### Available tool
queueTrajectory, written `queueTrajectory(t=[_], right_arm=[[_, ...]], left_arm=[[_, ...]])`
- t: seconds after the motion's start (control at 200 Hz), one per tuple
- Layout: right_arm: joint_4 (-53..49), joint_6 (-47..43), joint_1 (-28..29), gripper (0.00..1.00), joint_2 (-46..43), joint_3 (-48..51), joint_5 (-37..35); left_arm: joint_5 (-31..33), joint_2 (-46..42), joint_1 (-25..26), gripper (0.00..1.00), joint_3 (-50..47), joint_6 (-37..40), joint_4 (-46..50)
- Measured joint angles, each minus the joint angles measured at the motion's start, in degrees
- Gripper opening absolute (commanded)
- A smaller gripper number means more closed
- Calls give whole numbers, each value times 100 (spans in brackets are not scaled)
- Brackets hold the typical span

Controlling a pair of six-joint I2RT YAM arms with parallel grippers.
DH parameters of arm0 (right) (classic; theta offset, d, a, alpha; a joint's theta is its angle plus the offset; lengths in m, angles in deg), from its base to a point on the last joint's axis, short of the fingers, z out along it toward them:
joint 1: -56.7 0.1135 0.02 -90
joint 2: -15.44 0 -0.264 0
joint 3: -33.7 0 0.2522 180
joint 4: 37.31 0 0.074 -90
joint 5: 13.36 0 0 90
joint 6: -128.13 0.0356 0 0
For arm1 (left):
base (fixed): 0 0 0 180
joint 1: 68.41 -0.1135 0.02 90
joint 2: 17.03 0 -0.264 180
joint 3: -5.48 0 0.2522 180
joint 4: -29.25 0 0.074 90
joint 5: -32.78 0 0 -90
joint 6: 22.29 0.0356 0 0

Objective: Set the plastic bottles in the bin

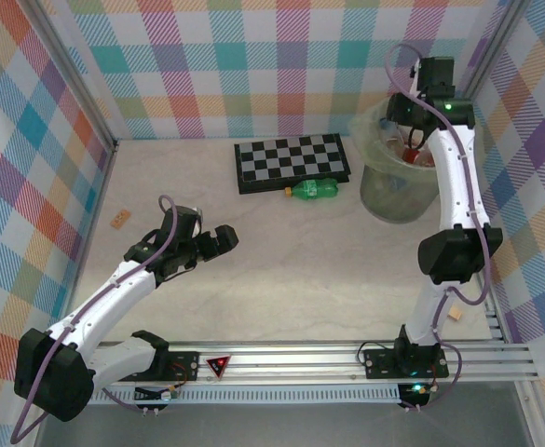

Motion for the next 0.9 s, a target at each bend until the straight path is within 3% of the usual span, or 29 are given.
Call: queueTrajectory(t=[0.485,0.685,0.9], right_arm=[[-151,-87,219,57,-490,378,378],[-131,-146,774,60,-824,675,380],[251,101,1602,72,-1366,1687,717]], left_arm=[[-2,31,0,100,0,0,0],[0,72,0,100,0,0,2],[-4,118,0,100,0,0,-9]])
